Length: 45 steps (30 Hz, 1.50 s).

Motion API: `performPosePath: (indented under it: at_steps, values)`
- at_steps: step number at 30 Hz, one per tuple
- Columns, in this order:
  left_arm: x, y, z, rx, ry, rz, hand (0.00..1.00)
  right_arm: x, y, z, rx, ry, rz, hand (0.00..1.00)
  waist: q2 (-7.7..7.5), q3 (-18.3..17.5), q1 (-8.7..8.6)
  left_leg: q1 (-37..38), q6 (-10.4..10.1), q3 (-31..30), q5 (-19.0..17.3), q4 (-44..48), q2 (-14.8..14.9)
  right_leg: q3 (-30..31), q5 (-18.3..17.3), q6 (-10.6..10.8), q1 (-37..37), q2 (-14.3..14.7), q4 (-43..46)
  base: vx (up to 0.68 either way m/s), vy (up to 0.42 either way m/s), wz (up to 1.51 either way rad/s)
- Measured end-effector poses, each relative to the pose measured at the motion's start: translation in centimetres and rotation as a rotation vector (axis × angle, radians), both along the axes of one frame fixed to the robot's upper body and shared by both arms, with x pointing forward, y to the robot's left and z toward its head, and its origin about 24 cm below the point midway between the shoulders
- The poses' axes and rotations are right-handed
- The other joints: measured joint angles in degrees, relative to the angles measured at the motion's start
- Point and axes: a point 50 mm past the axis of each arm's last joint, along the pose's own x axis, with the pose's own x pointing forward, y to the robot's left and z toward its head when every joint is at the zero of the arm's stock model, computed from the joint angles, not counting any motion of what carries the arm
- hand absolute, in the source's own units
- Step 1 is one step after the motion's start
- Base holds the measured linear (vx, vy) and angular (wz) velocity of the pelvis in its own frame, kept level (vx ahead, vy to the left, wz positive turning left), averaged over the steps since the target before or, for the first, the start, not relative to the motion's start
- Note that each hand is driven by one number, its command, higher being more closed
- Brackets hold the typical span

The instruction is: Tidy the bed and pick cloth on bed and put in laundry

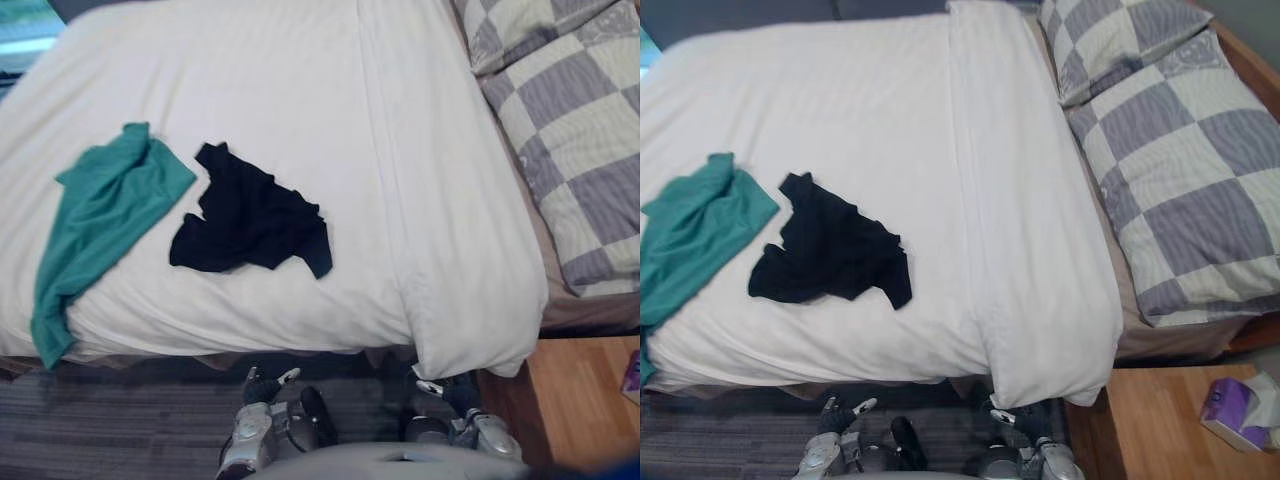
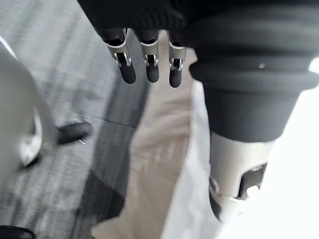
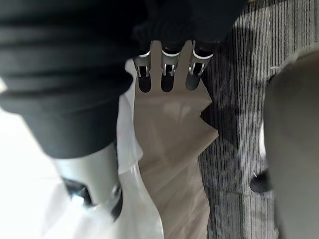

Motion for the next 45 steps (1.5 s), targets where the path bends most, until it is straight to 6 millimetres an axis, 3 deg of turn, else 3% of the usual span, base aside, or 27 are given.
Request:
performPosePath:
  at_steps: [2,4,7,8,10,12,16,18,20,22,24,26,28,30,31,32,33,34,35,36,38,39,40,41,42,45]
  values:
    - [-0.3,0.0,-0.2,0.035,0.017,-0.084,0.00,-1.6,-0.7,-0.5,-0.007,0.062,-0.027,0.00,0.54,-0.1,0.95,3.8,1.1,0.0,0.5,-4.7,-3.2,-0.4,0.5,0.8,-1.0,-2.8,6.1,-0.06,0.301,0.10]
    - [-1.1,0.9,-0.4,0.076,0.044,-0.113,0.00,-1.7,-0.6,-0.5,0.003,0.063,-0.035,0.00,0.68,-0.2,0.84,5.2,2.3,-0.1,0.1,-5.8,-3.9,-0.9,1.1,-0.5,-1.9,-3.5,10.1,-0.08,0.198,-0.03]
    - [-2.3,3.7,-0.4,0.150,0.084,-0.127,0.00,-2.3,0.6,-0.8,0.042,0.074,-0.048,0.00,-1.00,-0.6,0.15,5.2,3.2,-1.9,-0.6,-5.8,-3.8,2.0,0.4,-0.9,-3.0,-0.2,13.2,-0.04,0.031,0.24]
    - [-2.3,4.0,-0.4,0.165,0.094,-0.157,0.00,-3.0,0.8,-1.0,0.055,0.090,-0.064,0.00,-1.55,-0.5,0.35,5.2,3.3,-3.0,-0.6,-5.8,-3.8,3.7,-0.5,-0.9,-2.6,2.4,12.4,-0.01,-0.081,0.45]
    - [-2.0,3.7,-0.4,0.172,0.096,-0.206,0.00,-3.1,0.8,-1.0,0.060,0.090,-0.070,0.00,-1.59,-0.6,0.25,5.4,3.3,-3.4,-0.6,-5.8,-4.2,4.9,-1.3,-1.4,-1.3,4.9,9.3,-0.01,-0.096,0.25]
    - [-1.9,3.0,-0.5,0.185,0.117,-0.268,0.00,-3.0,1.2,-1.0,0.070,0.092,-0.038,0.00,-1.86,-0.7,0.30,5.8,3.9,-3.3,-0.4,-5.8,-6.2,5.3,-3.4,-2.9,1.5,4.9,3.6,0.02,-0.049,-0.11]
    - [-2.1,1.9,-0.8,0.157,0.139,-0.282,0.00,-2.8,1.1,-0.9,0.105,0.076,-0.062,0.00,-1.40,-1.2,-0.46,5.8,4.8,-3.6,-0.4,-4.7,-6.9,6.4,-4.8,-2.1,2.4,4.3,2.1,0.05,0.003,0.00]
    - [-2.0,2.2,-0.7,0.160,0.136,-0.267,0.00,-2.7,1.3,-1.0,0.114,0.085,-0.055,0.00,-1.84,-1.0,-0.30,2.0,5.2,-3.3,-4.5,5.1,-4.7,6.3,-4.7,-2.0,2.7,3.7,2.1,0.03,-0.053,0.01]
    - [-1.1,2.3,-0.3,0.139,0.085,-0.199,0.00,-2.4,0.6,-0.9,0.088,0.094,0.004,0.00,-0.56,-0.1,0.36,-8.0,3.2,-3.9,-10.5,29.1,2.6,6.2,-4.7,-2.0,2.4,4.8,3.5,-0.02,-0.073,-0.16]
    - [-0.9,2.1,-0.1,0.114,0.062,-0.157,0.00,-2.0,-0.1,-0.6,0.028,0.101,0.065,0.00,1.41,1.0,0.50,-13.2,1.7,-5.7,-9.9,41.0,6.8,6.3,-4.7,-2.1,3.1,5.7,4.5,-0.04,-0.005,-0.24]
    - [-1.1,2.2,-0.1,0.111,0.053,-0.162,0.00,-1.7,-0.1,-0.5,-0.005,0.105,0.099,0.00,1.00,1.2,0.35,-13.2,1.2,-5.9,-10.9,42.8,6.7,6.8,-4.7,-2.0,3.3,4.3,4.3,0.01,0.034,-0.30]
    - [-1.2,2.2,-0.1,0.101,0.033,-0.199,0.00,-1.4,-0.2,-0.6,-0.016,0.108,0.088,0.00,0.95,1.2,0.46,-10.5,1.5,-8.3,-14.7,39.8,9.9,8.7,-4.5,-1.2,2.4,3.1,4.5,0.07,-0.076,-0.51]
    - [-1.4,2.1,-0.1,0.097,0.024,-0.212,0.00,-1.5,-0.2,-0.6,-0.014,0.114,0.089,0.00,0.61,0.8,0.33,-7.3,1.9,-11.4,-14.4,32.9,13.1,11.2,-4.0,0.4,0.6,1.2,5.2,0.11,-0.131,-0.55]
    - [-1.4,2.1,-0.1,0.091,0.015,-0.220,0.00,-1.8,-0.1,-0.8,-0.004,0.125,0.092,0.00,0.31,0.1,0.37,-5.0,2.5,-14.2,-11.2,24.9,16.4,13.7,-3.5,3.2,-2.1,-1.1,5.9,0.08,-0.005,-0.42]
    - [-1.3,2.2,-0.1,0.097,0.011,-0.222,0.00,-1.7,0.2,-0.9,0.005,0.126,0.090,0.00,0.01,-0.2,0.46,-4.1,-3.2,-16.0,-10.4,22.0,14.3,15.2,-2.7,5.0,-4.3,-3.0,6.2,-0.01,0.230,-0.27]
    - [-1.6,2.9,-0.1,0.124,0.021,-0.215,0.00,-1.5,0.4,-0.9,0.010,0.123,0.089,0.00,-0.95,-0.4,0.15,-5.2,-3.4,-15.6,-10.5,22.4,11.7,18.3,-3.4,7.6,-6.2,-2.3,7.6,-0.02,0.229,-0.25]
    - [-1.8,3.4,-0.1,0.144,0.029,-0.200,0.00,-1.4,0.5,-1.0,0.013,0.122,0.092,0.00,-1.44,-0.6,0.10,-5.5,-3.7,-16.3,-10.7,23.0,11.2,19.2,-3.7,8.0,-6.9,-0.6,8.7,-0.02,0.123,-0.38]
    - [-1.5,4.0,0.2,0.184,0.013,-0.179,0.00,-1.9,0.6,-1.2,0.020,0.138,0.087,0.00,-2.53,-0.9,0.47,-6.5,-4.5,-19.2,-12.4,26.0,10.4,18.2,-2.7,6.4,-7.0,-1.8,7.7,-0.01,0.109,-0.60]
    - [-1.5,3.8,0.2,0.201,0.007,-0.180,0.00,-1.6,0.5,-1.1,0.018,0.131,0.077,0.00,-1.60,-1.1,0.96,-7.0,-7.3,-19.7,-16.4,28.6,9.9,19.0,-1.1,8.2,-6.0,-2.7,5.0,-0.02,0.173,-0.64]
    - [-1.6,3.8,0.1,0.213,0.014,-0.181,0.00,-1.3,0.7,-1.1,0.023,0.120,0.070,0.00,-1.71,-1.2,0.82,-7.0,-6.9,-19.4,-18.4,29.9,9.8,18.9,-0.6,8.4,-5.4,-3.1,3.8,-0.09,0.265,-0.59]
    - [-1.6,3.5,-0.1,0.236,0.056,-0.172,0.00,-1.2,0.7,-1.0,0.036,0.099,0.066,0.00,-0.57,-0.4,0.45,-6.7,-5.0,-17.1,-20.3,32.6,9.3,18.4,4.5,8.2,-5.3,-4.1,3.1,-0.17,0.292,-0.60]
    - [-1.8,3.3,-0.3,0.237,0.082,-0.160,0.00,-1.2,0.4,-0.8,0.032,0.090,0.107,0.00,0.01,-0.8,0.84,-4.7,-3.8,-13.6,-19.9,29.9,9.5,15.3,10.5,4.5,-6.8,-4.2,1.2,-0.18,0.342,-1.11]
    - [-2.1,3.1,-0.5,0.216,0.100,-0.149,0.00,-0.7,0.5,-0.6,0.025,0.064,0.168,0.00,0.42,-1.3,1.77,-2.5,-3.2,-10.7,-17.8,25.4,8.9,9.8,12.2,-1.4,-7.9,-4.5,2.6,-0.17,0.321,-1.14]
    - [-2.2,3.3,-0.6,0.200,0.110,-0.142,0.00,-0.6,0.7,-0.5,0.025,0.054,0.183,0.00,0.08,-1.4,1.73,-1.7,-2.8,-9.7,-16.5,22.8,8.1,7.7,11.7,-2.0,-8.7,-4.3,4.8,-0.15,0.223,-0.84]
    - [-2.4,3.5,-0.7,0.170,0.123,-0.136,0.00,-0.5,1.2,-0.5,0.032,0.039,0.222,0.00,-0.46,-1.4,1.21,-0.5,-2.3,-8.8,-14.3,18.1,6.6,5.9,9.4,-0.8,-9.1,-2.9,8.4,-0.14,0.133,-0.31]
    - [-2.6,2.9,-1.0,0.071,0.140,-0.148,0.00,-0.4,1.9,-0.4,0.042,0.040,0.325,0.00,-1.07,-1.6,0.46,0.2,-0.4,-9.9,-8.4,9.1,3.0,6.3,0.4,0.5,-7.2,4.2,8.8,-0.02,0.018,0.14]
